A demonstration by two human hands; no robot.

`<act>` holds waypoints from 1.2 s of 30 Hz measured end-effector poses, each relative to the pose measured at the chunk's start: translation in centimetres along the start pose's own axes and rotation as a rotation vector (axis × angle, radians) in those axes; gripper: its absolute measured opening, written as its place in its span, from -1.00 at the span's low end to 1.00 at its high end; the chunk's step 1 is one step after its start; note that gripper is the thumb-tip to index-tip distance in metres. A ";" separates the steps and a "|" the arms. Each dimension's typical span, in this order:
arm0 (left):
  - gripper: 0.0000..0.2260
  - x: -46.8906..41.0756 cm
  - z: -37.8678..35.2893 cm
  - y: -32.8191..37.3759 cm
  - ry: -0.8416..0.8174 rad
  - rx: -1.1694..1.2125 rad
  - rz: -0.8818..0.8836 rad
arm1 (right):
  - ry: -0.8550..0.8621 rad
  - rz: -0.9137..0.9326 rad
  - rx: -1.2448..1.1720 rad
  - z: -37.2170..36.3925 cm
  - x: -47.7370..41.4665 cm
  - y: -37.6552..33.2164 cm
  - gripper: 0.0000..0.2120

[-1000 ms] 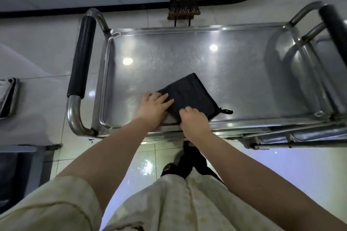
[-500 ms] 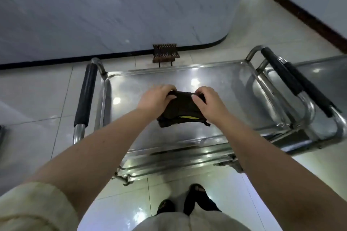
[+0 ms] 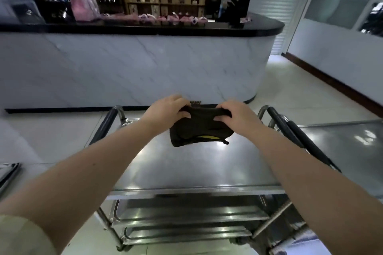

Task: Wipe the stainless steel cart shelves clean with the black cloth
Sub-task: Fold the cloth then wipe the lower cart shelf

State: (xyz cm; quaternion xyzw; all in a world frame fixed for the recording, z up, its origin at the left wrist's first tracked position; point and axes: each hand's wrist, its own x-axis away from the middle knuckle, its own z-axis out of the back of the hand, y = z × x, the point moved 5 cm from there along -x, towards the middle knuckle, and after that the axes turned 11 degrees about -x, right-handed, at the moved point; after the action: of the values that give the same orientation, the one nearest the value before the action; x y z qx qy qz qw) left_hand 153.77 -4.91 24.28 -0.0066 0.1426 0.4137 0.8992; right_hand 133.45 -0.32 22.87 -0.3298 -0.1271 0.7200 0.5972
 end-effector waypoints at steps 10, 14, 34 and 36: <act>-0.87 5.7 -4.6 10.6 0.207 -0.129 0.026 | 0.019 0.160 0.043 2.5 10.1 3.9 -0.83; -0.88 8.8 -10.8 12.6 0.140 -0.182 -0.014 | -0.087 0.091 -0.016 -1.5 14.7 7.8 -0.86; -0.83 16.2 -41.9 12.2 -0.274 0.070 -0.127 | -0.184 -0.422 -0.029 -23.1 29.2 26.1 -0.80; -0.81 15.6 -45.2 11.9 -0.299 0.095 -0.047 | -0.193 -0.433 -0.014 -24.7 29.0 28.8 -0.81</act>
State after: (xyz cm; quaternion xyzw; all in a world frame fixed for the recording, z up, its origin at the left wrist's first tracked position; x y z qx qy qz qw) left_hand 143.19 8.66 -21.89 0.0941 0.0264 0.3818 0.9191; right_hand 124.59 14.52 -21.68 -0.2288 -0.2564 0.6024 0.7204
